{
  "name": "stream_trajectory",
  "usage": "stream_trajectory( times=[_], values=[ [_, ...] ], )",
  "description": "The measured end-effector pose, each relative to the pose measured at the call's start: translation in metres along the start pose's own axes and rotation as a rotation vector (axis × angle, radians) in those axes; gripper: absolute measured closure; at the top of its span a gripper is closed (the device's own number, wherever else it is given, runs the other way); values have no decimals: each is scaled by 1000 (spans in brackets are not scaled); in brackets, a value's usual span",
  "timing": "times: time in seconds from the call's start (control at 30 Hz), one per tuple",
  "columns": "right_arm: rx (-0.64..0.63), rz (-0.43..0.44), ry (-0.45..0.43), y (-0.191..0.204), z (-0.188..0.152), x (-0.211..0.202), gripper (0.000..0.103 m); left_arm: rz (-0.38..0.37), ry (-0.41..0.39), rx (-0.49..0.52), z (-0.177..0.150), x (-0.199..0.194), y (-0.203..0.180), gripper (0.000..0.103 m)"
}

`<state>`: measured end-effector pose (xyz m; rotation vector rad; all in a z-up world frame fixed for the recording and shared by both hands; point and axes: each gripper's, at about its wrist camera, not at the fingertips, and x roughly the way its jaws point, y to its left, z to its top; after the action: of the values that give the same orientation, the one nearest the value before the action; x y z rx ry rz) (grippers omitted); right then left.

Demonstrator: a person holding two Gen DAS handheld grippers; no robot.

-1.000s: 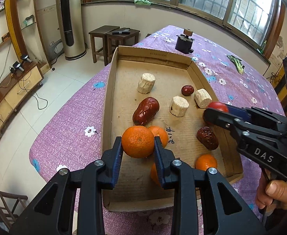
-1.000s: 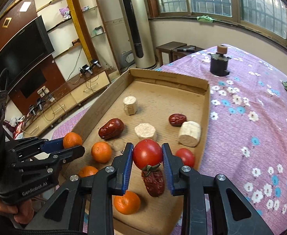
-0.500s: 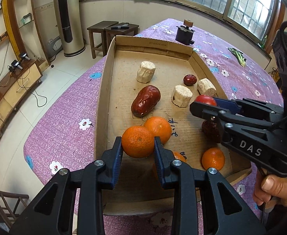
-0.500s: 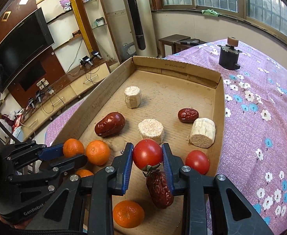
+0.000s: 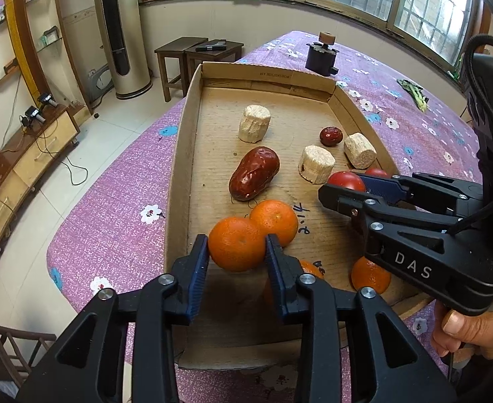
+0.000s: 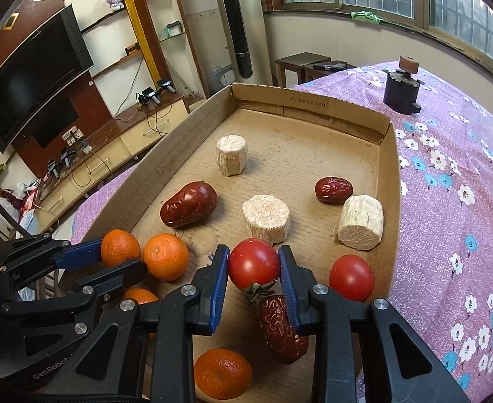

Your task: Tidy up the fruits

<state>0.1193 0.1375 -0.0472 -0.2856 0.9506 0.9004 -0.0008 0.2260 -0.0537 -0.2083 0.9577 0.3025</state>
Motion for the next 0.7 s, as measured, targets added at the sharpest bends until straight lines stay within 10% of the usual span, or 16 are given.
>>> stream_trajectory(
  times=[0.7],
  values=[
    [-36,13,-31,6,-6,-24,51,34,-44,25,-6,-21,-9,46]
  ],
)
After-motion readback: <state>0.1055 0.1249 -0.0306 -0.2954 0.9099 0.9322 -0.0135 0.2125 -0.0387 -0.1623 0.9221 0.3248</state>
